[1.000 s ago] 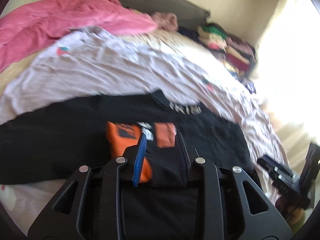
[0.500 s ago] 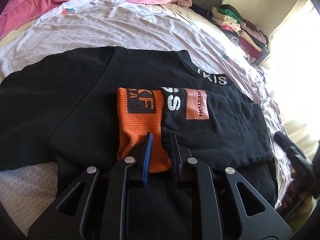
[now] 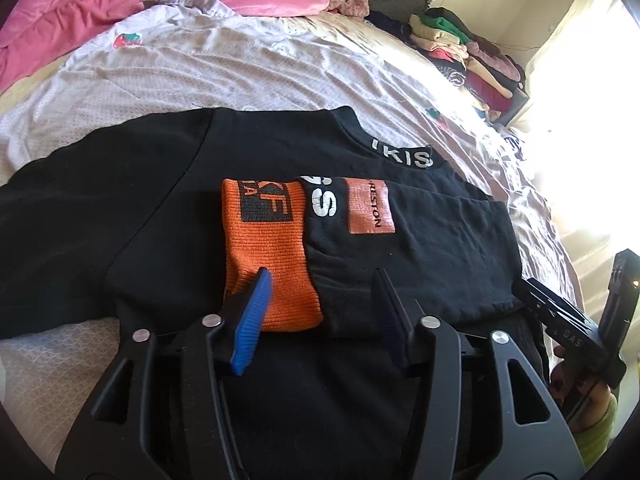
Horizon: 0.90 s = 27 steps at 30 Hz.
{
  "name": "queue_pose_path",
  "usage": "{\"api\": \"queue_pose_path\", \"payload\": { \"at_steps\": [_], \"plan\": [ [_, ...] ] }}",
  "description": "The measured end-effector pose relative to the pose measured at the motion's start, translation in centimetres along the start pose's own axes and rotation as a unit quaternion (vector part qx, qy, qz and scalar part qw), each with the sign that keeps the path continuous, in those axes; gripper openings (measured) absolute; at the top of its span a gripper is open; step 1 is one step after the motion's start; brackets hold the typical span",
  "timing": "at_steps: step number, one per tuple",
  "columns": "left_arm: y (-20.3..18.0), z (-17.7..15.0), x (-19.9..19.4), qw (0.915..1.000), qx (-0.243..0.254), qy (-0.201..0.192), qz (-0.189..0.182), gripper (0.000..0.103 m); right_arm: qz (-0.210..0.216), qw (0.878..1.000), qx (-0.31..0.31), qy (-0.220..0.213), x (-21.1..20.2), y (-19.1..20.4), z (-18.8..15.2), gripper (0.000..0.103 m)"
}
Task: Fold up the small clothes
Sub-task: 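Move the left gripper to the other sleeve's orange cuff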
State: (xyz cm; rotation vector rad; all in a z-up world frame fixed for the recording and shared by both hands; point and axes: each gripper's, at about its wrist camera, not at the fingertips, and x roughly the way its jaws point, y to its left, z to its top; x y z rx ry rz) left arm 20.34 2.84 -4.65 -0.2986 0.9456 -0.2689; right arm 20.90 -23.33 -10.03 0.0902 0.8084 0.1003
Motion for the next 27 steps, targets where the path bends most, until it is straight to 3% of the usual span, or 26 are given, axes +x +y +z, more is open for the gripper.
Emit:
{"api": "queue_pose_path", "payload": {
  "at_steps": [7, 12, 17, 27],
  "plan": [
    [0.4, -0.1, -2.0, 0.9996, 0.001, -0.025, 0.015, 0.063, 0.007, 1.000, -0.003, -0.029, -2.6, 0.7, 0.0, 0.085],
    [1.3, -0.2, -4.1, 0.9987, -0.007, -0.047, 0.021, 0.070, 0.020, 0.999, -0.005, -0.046, -4.0, 1.8, -0.1, 0.089],
    [2.5, -0.4, -6.1, 0.9962, -0.010, -0.070, 0.050, 0.087, 0.037, 0.997, -0.019, -0.064, -5.4, 3.8, 0.1, 0.092],
    [5.8, -0.8, -9.8, 0.9887, -0.025, -0.097, 0.111, 0.093, 0.069, 0.992, -0.052, -0.094, -7.6, 8.8, 0.9, 0.096]
  ]
}}
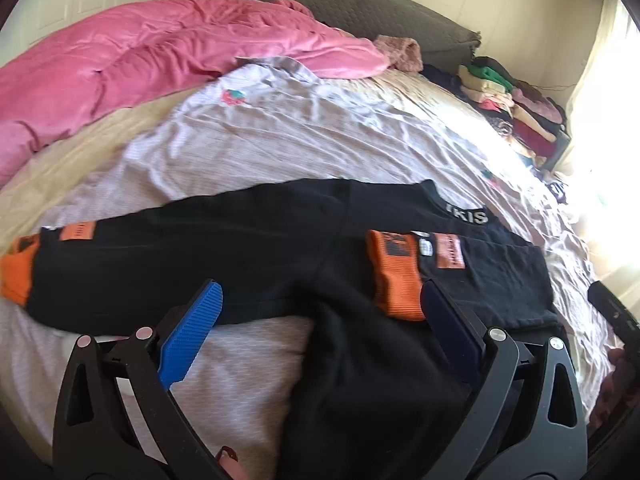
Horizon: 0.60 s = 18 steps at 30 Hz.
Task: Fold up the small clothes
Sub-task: 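Move the left gripper to the other sleeve's orange cuff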
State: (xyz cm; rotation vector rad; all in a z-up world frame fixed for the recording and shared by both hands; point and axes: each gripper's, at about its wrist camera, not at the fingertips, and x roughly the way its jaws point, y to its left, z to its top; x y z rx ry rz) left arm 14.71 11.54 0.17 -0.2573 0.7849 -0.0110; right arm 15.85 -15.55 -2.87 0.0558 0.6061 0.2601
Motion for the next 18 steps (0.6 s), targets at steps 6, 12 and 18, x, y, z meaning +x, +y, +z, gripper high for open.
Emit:
{"api": "queue_pose_path", "payload": {
  "at_steps": [6, 12, 18],
  "plan": [
    [2.2, 0.1, -1.5, 0.9997, -0.010, -0.013, 0.016, 0.093, 0.013, 1.000, -0.014, -0.002, 0.4, 2.6, 0.6, 0.096],
    [4.3, 0.3, -3.0, 0.9988, -0.022, -0.027, 0.033, 0.093, 0.024, 0.999, -0.033, 0.004, 1.4, 5.0, 0.8, 0.096],
    [6.2, -0.1, -3.5, 0.9978, -0.032, -0.026, 0.053, 0.093, 0.033, 0.998, -0.053, 0.008, 2.1, 7.0, 1.0, 0.096]
  ]
}}
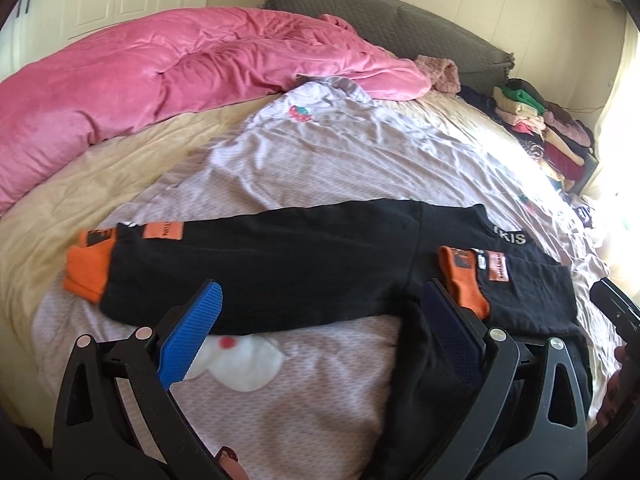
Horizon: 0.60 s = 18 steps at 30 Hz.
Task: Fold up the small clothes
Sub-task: 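Move the left gripper to the other sleeve's orange cuff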
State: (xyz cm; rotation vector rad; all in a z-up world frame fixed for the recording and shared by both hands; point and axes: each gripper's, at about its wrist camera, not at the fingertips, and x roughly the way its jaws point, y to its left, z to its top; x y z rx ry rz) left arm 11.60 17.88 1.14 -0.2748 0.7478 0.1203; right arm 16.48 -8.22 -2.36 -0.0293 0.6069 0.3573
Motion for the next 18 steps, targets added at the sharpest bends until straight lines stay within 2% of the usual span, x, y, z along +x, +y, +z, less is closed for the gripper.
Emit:
{"api": "queue_pose_path", "payload": {
  "at_steps": [18],
  "plan": [
    [8.0, -0.7, 0.1, 0.9955, -0.079, 0.022, 0.047, 0.093, 0.022, 0.999, -0.033, 0.007, 2.3, 3.9, 1.7, 0.096]
  ]
}}
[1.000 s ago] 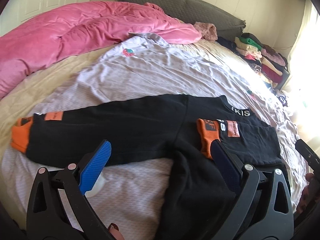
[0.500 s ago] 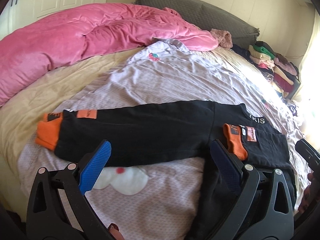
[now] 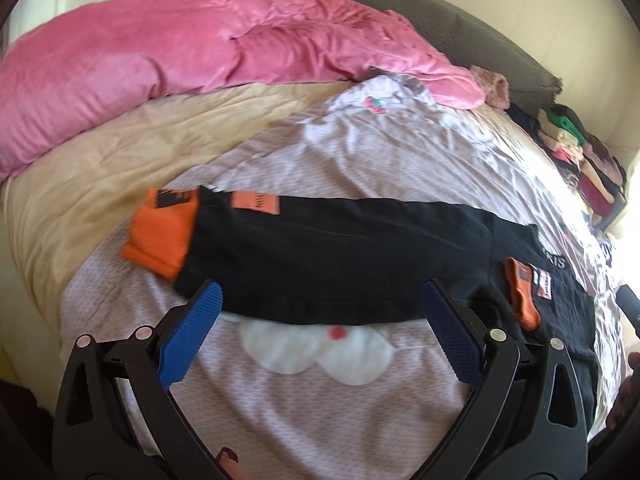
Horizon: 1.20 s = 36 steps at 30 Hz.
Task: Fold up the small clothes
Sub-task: 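Move the left gripper to the other sleeve's orange cuff, then grasp the orange cuff with the left gripper and lift it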
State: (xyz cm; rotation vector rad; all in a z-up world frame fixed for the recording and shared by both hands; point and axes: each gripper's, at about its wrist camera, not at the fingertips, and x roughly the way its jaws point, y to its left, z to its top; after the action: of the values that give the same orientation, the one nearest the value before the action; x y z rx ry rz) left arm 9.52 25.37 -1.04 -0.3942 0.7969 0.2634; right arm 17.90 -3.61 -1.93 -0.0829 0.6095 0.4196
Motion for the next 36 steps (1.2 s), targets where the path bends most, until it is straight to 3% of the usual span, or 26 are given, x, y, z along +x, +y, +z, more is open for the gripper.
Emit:
{"api": "queue_pose_path", "payload": {
  "at_steps": [8, 14, 20, 26, 31, 33, 34, 36],
  "plan": [
    [4.4, 0.2, 0.5, 0.9982, -0.058, 0.009, 0.011, 0.093, 0.018, 1.000, -0.015, 0.003, 1.0, 1.9, 0.7, 0.096],
    [7.4, -0.2, 1.6, 0.9938, -0.107, 0.025, -0.020, 0.093, 0.031, 0.999, -0.029, 0.009, 2.2, 3.5, 1.1, 0.096],
    [9.4, -0.5, 2.6, 0.9863, -0.158, 0.026, -0.041, 0.076, 0.043, 0.997, -0.051, 0.043, 4.8, 5.4, 0.3, 0.096],
    [10.6, -0.2, 3.5, 0.9793, -0.195, 0.003, -0.053, 0.068, 0.059, 0.994, -0.062, 0.073, 6.7, 6.9, -1.3, 0.096],
    [10.7, 0.4, 4.2, 0.9753, -0.217, -0.023, -0.035, 0.065, 0.063, 0.993, -0.059, 0.086, 7.2, 7.0, -2.3, 0.096],
    [10.2, 0.5, 4.5, 0.9767, -0.211, -0.032, -0.028, 0.048, 0.063, 0.993, -0.055, 0.088, 7.2, 6.7, -2.5, 0.096],
    [10.1, 0.5, 4.6, 0.9767, -0.210, -0.035, -0.030, 0.031, 0.063, 0.993, -0.051, 0.087, 7.1, 6.5, -2.6, 0.096],
    [10.1, 0.4, 4.6, 0.9758, -0.212, -0.044, -0.031, 0.024, 0.062, 0.993, -0.043, 0.086, 6.9, 6.0, -2.7, 0.096]
  ]
}}
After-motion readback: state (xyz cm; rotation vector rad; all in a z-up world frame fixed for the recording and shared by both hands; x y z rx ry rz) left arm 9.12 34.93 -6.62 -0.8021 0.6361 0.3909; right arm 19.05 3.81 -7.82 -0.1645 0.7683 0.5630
